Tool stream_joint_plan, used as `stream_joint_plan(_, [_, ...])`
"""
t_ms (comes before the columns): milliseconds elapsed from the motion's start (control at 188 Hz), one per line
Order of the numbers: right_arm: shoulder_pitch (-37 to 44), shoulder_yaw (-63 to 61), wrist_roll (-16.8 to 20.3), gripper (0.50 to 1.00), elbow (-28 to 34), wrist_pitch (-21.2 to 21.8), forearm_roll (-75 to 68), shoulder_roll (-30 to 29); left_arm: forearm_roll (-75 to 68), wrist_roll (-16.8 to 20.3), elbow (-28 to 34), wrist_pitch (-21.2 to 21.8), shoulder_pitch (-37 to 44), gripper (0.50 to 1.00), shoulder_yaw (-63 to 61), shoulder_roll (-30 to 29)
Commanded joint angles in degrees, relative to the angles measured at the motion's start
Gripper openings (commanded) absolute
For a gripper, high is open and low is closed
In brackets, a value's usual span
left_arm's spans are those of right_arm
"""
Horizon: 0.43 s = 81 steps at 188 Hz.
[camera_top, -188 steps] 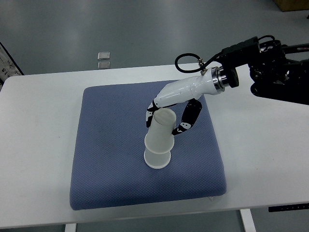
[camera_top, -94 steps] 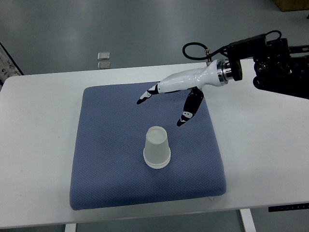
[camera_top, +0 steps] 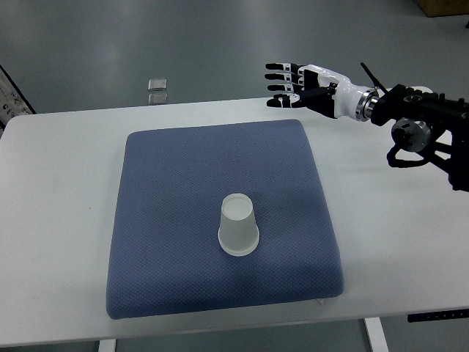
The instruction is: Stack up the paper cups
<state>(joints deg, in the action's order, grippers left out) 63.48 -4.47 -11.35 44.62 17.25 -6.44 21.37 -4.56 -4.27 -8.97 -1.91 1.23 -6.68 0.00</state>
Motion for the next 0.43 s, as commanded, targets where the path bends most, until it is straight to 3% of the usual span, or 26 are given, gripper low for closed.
stream_joint_plan(0, [-4.4, -5.1, 3.4, 0.921, -4.0, -0.4, -11.4, -1.6, 0.0, 0.0, 0.0, 0.1, 0.0, 1.000, 0.0, 0.0])
stream_joint_plan(425, [-9.7, -7.1, 3.2, 0.921, -7.4, 0.3, -14.8, -6.7, 0.0, 0.0, 0.0, 0.0, 0.0, 1.000, 0.0, 0.0])
